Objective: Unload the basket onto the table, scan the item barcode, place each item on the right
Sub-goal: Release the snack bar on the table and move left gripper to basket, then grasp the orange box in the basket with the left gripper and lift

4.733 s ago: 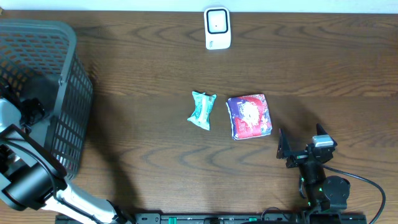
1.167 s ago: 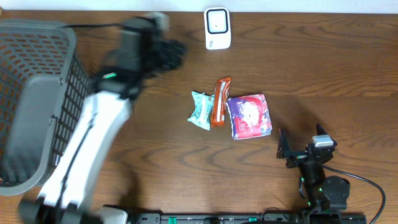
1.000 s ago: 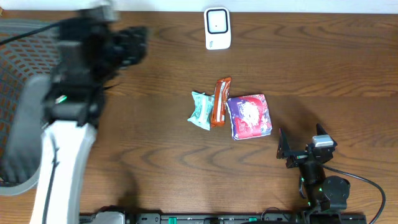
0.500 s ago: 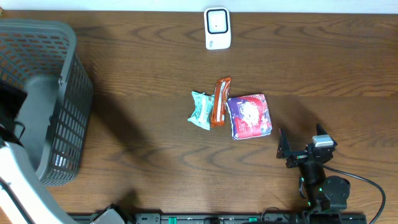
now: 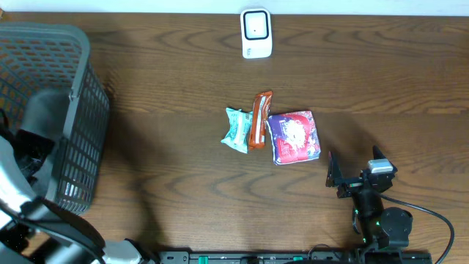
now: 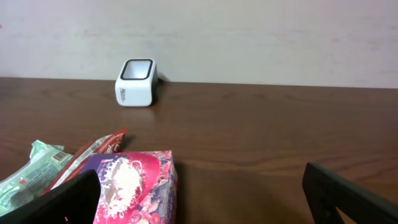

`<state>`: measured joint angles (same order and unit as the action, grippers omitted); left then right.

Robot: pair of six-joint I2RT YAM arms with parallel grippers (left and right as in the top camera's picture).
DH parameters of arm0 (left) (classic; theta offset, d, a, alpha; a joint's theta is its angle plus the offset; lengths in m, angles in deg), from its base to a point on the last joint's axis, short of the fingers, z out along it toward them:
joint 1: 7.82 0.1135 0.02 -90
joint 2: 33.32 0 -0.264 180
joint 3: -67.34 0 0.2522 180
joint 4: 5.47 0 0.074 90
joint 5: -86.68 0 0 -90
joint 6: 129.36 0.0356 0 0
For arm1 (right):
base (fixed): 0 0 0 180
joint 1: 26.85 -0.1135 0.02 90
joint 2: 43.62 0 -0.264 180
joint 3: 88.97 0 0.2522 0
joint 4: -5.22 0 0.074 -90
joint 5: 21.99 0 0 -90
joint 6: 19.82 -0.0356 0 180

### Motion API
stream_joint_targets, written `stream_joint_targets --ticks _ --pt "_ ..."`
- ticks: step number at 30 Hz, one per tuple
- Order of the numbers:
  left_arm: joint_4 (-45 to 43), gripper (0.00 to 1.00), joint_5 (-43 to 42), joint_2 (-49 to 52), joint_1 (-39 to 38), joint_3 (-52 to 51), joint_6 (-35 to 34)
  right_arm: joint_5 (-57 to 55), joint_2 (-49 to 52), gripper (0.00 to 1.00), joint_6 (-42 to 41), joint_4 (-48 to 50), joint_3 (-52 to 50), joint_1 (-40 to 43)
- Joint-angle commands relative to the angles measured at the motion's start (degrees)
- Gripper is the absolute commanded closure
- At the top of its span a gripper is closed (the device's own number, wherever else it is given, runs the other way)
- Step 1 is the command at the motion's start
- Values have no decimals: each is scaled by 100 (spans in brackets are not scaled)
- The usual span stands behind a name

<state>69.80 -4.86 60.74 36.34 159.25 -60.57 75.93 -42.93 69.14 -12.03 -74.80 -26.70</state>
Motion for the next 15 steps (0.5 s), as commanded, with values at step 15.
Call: stream_joint_targets --ticks 15 --pt "968 2 55 892 13 -125 -442 11 -37 1 -63 -22 -9 13"
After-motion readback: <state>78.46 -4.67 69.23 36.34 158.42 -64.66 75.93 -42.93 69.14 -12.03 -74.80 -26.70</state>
